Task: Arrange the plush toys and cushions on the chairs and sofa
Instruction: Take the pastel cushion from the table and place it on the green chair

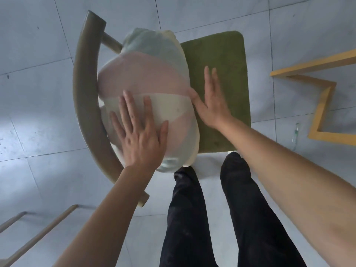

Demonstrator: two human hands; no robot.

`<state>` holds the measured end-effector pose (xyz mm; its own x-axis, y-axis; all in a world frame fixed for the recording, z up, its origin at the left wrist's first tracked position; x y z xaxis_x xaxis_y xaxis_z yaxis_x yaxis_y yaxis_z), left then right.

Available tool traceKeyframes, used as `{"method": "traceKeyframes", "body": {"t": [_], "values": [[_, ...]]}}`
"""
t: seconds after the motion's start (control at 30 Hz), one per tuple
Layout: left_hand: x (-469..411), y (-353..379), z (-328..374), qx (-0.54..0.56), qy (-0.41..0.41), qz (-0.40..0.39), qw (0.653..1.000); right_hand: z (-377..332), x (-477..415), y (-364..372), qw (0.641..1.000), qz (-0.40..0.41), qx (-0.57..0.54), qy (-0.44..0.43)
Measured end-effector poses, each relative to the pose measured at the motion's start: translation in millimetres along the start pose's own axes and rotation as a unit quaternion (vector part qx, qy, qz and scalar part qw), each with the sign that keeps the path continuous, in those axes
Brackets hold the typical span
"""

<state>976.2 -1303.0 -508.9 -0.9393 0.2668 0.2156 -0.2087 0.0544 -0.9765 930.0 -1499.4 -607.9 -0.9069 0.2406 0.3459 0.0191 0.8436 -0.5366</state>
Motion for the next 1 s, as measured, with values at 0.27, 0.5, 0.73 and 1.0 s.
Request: {"method": "traceKeyframes", "body": {"t": [0.27, 0.5, 0.73, 1.0], "values": [[72, 49, 5, -0.084, 0.056, -0.061, 0.993, -73, -123, 18, 0.994, -0.063, 0.050, -0.068], [61, 31, 12, 0.012, 0.026, -0.061, 0.998, -41, -78, 15, 0.999, -0.033, -0.003, 0.002], [-8, 14, -4, 0.031, 0.004, -0.003, 0.999, -2, 75, 79, 0.993, -0.075, -0.079, 0.042], [35, 20, -15, 0.026, 0.003, -0.079, 0.997, 13, 160, 95, 0.983, -0.158, -0.030, 0.087]]}}
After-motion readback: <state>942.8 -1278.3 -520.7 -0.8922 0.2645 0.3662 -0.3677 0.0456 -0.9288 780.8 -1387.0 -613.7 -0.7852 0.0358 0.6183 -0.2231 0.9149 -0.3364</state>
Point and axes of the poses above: each hand's wrist, its own x-axis away from the middle knuckle, its own y-axis out of the palm, z = x × y, the point moved 5 cm from there along -x, towards the middle knuckle, and after that the axes turned 14 degrees about -y, right-handed, at the moved point
